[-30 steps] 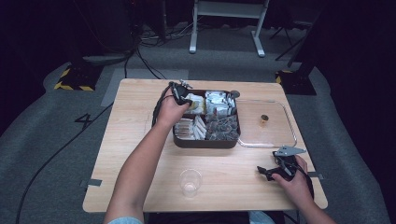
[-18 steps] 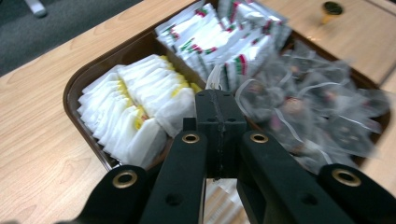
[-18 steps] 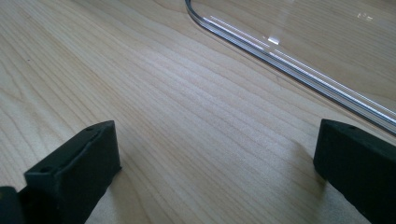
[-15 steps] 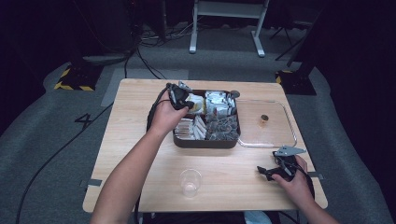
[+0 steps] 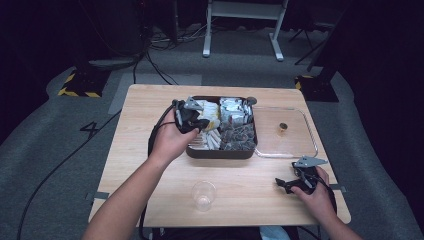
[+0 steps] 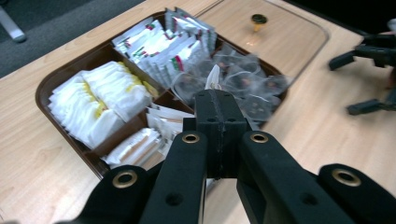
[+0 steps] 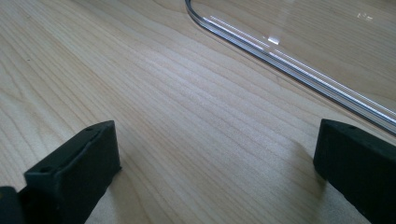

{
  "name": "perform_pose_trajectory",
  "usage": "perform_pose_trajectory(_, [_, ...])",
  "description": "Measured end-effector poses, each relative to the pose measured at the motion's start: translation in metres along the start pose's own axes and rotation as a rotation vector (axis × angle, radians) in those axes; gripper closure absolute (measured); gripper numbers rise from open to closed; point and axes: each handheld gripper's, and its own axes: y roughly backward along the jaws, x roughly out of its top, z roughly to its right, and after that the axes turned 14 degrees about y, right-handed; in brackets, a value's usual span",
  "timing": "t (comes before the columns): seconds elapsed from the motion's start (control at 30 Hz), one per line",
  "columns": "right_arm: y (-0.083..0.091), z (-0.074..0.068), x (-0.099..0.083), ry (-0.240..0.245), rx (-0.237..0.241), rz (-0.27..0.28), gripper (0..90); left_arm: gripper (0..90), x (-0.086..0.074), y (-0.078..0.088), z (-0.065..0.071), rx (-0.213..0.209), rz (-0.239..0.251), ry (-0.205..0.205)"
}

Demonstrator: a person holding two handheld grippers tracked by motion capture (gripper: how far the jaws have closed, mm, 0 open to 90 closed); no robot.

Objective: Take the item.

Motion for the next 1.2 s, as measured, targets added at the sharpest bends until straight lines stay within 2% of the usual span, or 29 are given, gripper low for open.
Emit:
perform_pose_trajectory(0.13, [0.000, 0.000, 0.000, 0.000, 0.000, 0.000, 0.3, 90.0, -0.012, 0.015, 0.010, -0.016, -0.001, -0.003])
perform_pose_trajectory(0.5, [0.000, 0.000, 0.000, 0.000, 0.000, 0.000, 0.3, 90.0, -0.041, 0.038, 0.027, -0.045, 0.013, -0.019])
perform_pose_trajectory(0.67, [0.000, 0.000, 0.000, 0.000, 0.000, 0.000, 0.3, 90.0, -0.052, 0.044, 0.035, -0.061, 0.009, -0.023])
perform_pose_trajectory(0.77, [0.000, 0.000, 0.000, 0.000, 0.000, 0.000, 0.3, 90.0, -0.059, 0.047, 0.039, -0.065, 0.004, -0.040])
perform_pose_trajectory(0.97, [0.000, 0.000, 0.000, 0.000, 0.000, 0.000, 0.3, 90.0, -0.074, 0.052, 0.046, -0.089, 0.012, -0.023])
perform_pose_trajectory(1.2, [0.000, 0.000, 0.000, 0.000, 0.000, 0.000, 0.3, 90.0, -0.088, 0.051, 0.049, -0.101, 0.005, -0.025])
